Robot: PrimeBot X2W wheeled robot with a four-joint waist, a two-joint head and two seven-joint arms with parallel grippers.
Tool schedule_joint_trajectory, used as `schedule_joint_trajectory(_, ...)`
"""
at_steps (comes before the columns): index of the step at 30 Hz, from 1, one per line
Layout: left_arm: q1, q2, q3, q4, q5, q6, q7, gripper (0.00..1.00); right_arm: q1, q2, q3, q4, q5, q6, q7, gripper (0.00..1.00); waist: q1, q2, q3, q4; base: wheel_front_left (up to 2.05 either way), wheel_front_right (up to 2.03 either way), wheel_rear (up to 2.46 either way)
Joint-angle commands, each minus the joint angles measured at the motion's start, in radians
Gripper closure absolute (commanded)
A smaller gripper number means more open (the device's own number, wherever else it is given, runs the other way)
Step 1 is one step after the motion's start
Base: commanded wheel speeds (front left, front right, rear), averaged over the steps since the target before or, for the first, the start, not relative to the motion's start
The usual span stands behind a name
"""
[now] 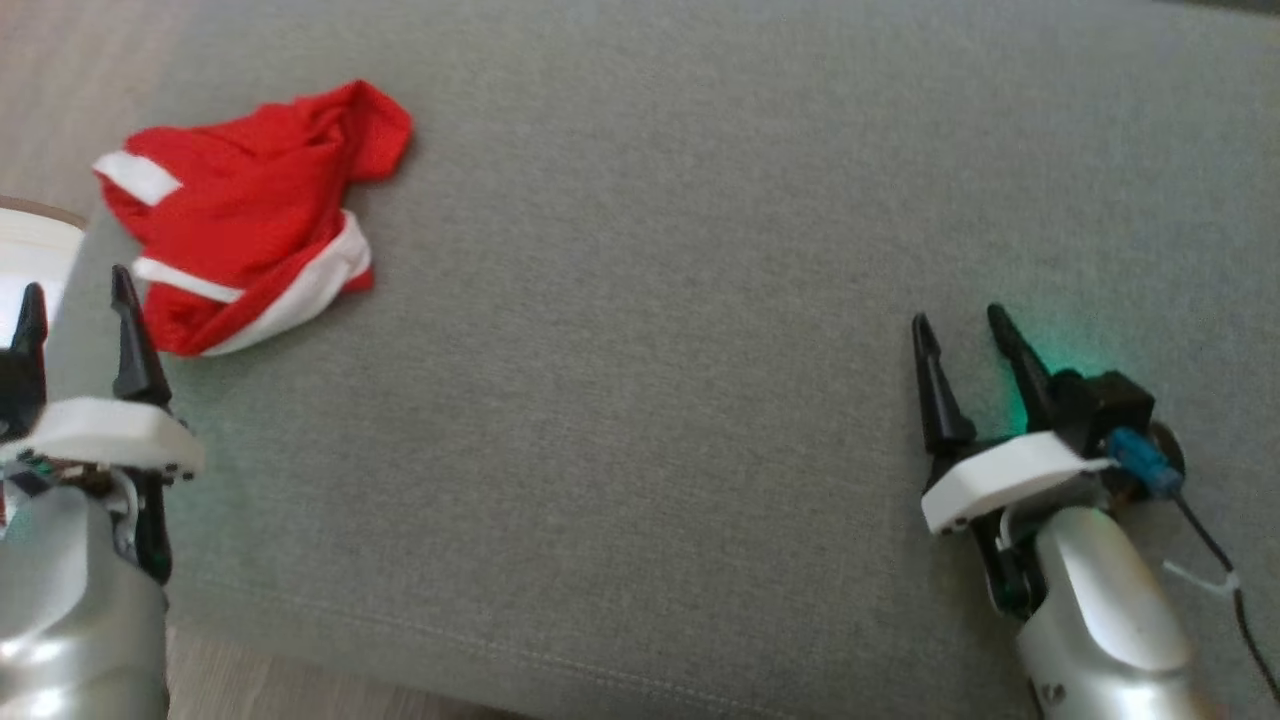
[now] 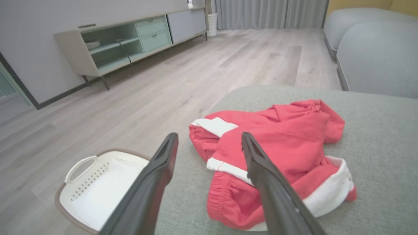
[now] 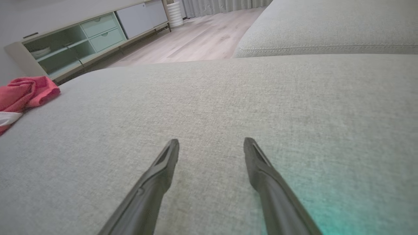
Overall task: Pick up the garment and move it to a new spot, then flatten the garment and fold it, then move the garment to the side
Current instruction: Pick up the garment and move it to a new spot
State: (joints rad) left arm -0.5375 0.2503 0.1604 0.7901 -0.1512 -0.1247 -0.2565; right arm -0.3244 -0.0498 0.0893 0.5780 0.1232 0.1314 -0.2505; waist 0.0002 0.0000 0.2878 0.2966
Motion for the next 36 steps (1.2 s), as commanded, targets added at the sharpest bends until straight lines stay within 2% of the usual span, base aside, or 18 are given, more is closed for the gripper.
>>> schedule_joint_trajectory(1,-0.061,0.062,0.007,0.035,-0.027,-0.005,0.003,0.0,-0.037,0.0,0.014,-0.035,-0.018,-0.001,-0.011,0.0,-0.0002,0.0,0.055,-0.038,0.0,0.0,0.0)
schedule_joint_trajectory(7,-0.133,0.087,-0.104,0.194,-0.175,-0.006,0.062,0.0,-0.058,0.0,-0.006,-0.051,-0.051,-0.001,-0.011,0.0,-0.0002,0.0,0.108,-0.068,0.0,0.0,0.0)
schedule_joint_trajectory(13,-0.141,0.098,-0.164,0.298,-0.266,-0.006,0.1,0.02,-0.056,0.0,-0.023,-0.054,-0.063,-0.001,-0.011,0.0,-0.0002,0.0,0.117,-0.08,0.0,0.0,0.0)
schedule_joint_trajectory(15,-0.141,0.096,-0.188,0.315,-0.29,-0.006,0.113,1.0,-0.053,0.0,-0.025,-0.051,-0.062,-0.001,-0.011,0.0,-0.0002,0.0,0.112,-0.08,0.0,0.0,0.0)
schedule_joint_trajectory(24,-0.2,0.181,-0.273,0.252,-0.298,-0.006,0.012,1.0,-0.048,0.0,-0.006,-0.041,-0.014,-0.001,-0.011,0.0,-0.0002,0.0,0.04,-0.082,0.0,0.0,0.0)
schedule_joint_trajectory(30,-0.264,0.245,-0.323,0.079,-0.256,-0.006,-0.004,1.0,-0.018,0.0,0.026,-0.034,0.056,-0.001,-0.011,0.0,-0.0002,0.0,-0.052,-0.118,0.0,0.0,0.0)
schedule_joint_trajectory(36,-0.275,0.244,-0.376,-0.13,-0.222,-0.006,-0.005,1.0,0.007,0.0,0.061,-0.034,0.117,-0.001,-0.011,0.0,-0.0002,0.0,-0.128,-0.204,0.0,0.0,0.0)
